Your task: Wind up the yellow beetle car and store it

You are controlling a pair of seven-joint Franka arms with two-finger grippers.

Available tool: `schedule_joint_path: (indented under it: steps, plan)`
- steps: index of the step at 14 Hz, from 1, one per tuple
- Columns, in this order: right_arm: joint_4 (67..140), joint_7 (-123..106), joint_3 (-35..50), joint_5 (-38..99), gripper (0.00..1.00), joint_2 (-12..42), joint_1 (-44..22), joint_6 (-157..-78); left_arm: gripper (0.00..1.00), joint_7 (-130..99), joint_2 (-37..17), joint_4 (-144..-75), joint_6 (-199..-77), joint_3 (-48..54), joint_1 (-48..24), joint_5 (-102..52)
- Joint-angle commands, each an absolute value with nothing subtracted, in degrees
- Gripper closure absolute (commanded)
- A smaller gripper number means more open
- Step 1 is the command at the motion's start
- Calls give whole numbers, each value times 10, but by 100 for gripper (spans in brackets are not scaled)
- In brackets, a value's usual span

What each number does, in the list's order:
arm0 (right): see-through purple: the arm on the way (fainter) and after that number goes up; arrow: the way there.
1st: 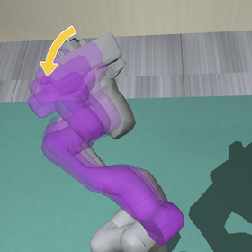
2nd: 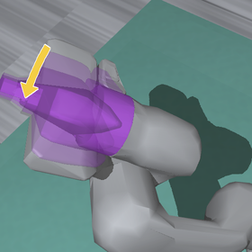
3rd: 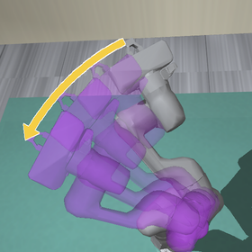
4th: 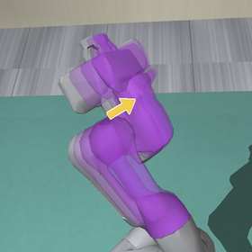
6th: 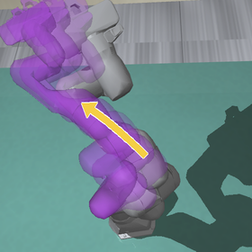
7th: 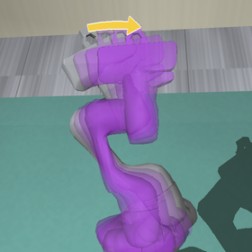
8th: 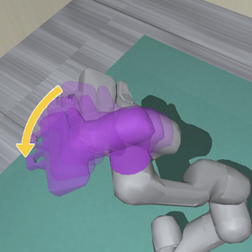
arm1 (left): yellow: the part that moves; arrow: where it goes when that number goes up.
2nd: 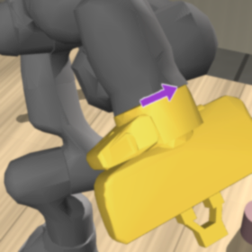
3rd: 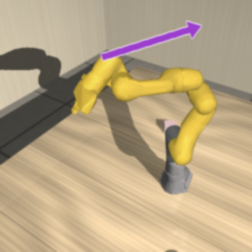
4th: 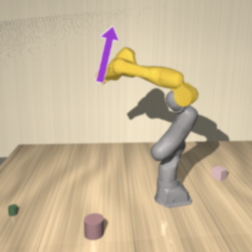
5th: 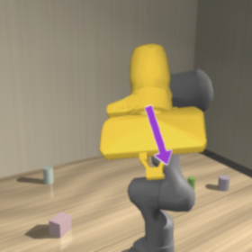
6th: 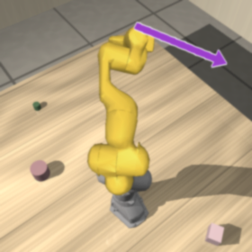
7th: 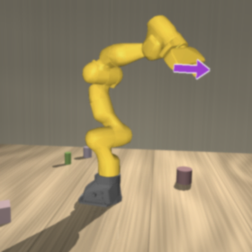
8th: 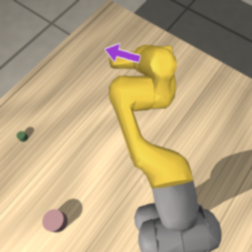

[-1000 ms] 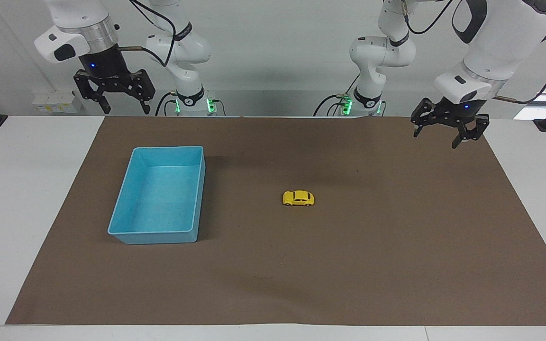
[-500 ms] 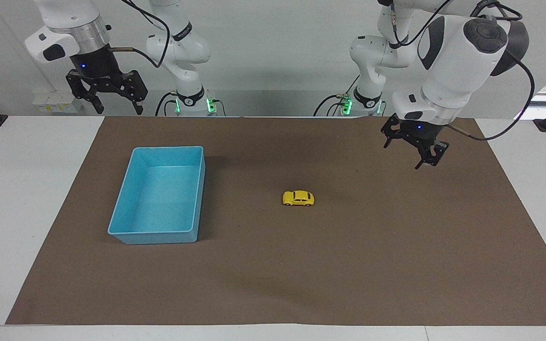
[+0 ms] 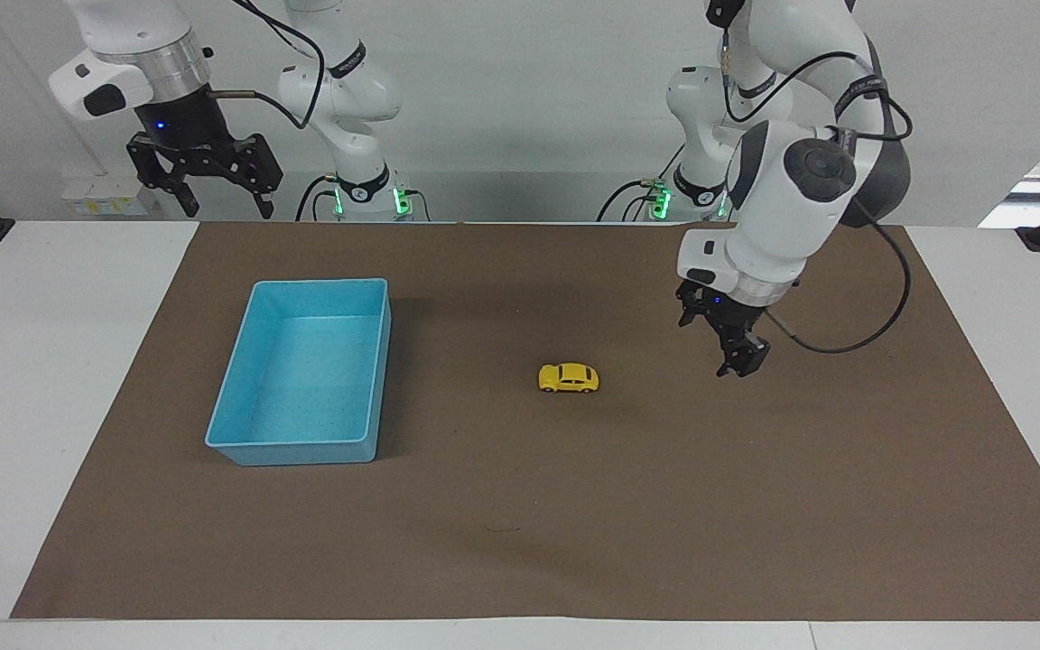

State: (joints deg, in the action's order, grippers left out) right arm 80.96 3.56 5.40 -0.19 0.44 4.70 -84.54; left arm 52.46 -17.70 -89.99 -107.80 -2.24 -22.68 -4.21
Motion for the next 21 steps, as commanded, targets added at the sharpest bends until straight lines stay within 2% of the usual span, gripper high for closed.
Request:
schedule_joint_path:
  steps: [1,10,13,21]
  plan:
    - [820,40,58,15,0,-6,55,-844,0,545,-176,-963,-1180,-35,-276,-49]
    - [820,40,58,15,0,-6,55,-844,0,530,-248,-1009,-1275,-38,-384,-48]
    - [821,40,58,15,0,-6,55,-840,0,519,-246,-1044,-1309,-38,-395,-47]
    - [821,40,58,15,0,-6,55,-841,0,517,-240,-1044,-1288,-41,-425,-19]
